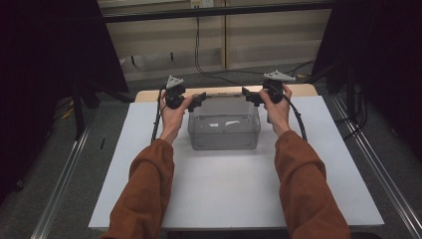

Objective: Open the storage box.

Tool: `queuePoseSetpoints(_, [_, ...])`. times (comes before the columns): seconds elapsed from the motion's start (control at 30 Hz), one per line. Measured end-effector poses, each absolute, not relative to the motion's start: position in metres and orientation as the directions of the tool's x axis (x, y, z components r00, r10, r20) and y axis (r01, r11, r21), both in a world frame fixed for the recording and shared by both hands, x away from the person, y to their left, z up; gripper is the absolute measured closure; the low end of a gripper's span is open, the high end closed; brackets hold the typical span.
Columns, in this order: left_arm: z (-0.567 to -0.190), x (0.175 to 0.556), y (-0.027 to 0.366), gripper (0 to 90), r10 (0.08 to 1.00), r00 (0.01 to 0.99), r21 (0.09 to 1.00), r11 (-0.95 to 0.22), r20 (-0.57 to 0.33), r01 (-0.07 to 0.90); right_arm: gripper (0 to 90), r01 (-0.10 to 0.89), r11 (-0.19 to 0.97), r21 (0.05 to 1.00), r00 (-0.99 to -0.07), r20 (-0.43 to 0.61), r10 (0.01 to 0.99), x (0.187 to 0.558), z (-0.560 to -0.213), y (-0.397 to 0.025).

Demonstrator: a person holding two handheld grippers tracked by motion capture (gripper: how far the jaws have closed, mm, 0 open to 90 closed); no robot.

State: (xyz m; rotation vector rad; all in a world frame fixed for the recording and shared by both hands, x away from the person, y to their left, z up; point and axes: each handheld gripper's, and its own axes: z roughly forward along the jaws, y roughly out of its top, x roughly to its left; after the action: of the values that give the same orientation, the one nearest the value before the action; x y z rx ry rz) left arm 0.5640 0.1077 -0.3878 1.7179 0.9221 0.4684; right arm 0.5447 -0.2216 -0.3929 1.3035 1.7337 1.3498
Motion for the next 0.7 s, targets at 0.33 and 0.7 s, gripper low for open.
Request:
queuePoseSetpoints(0.33, [-0.378,0.534,0.118,2.7,0.768,0.634,0.954,-0.116,-0.092,0.278,3.6,0.283,0.024,0.959,-0.393,0.094,0.915,0.515,-0.388,-0.217])
queuePoseSetpoints(0.7, [-0.379,0.500,0.136,2.7,0.776,0.624,0.967,-0.080,-0.091,0.240,1.6,0.208,0.062,0.976,-0.406,0.028,0.913,0.468,-0.376,-0.214])
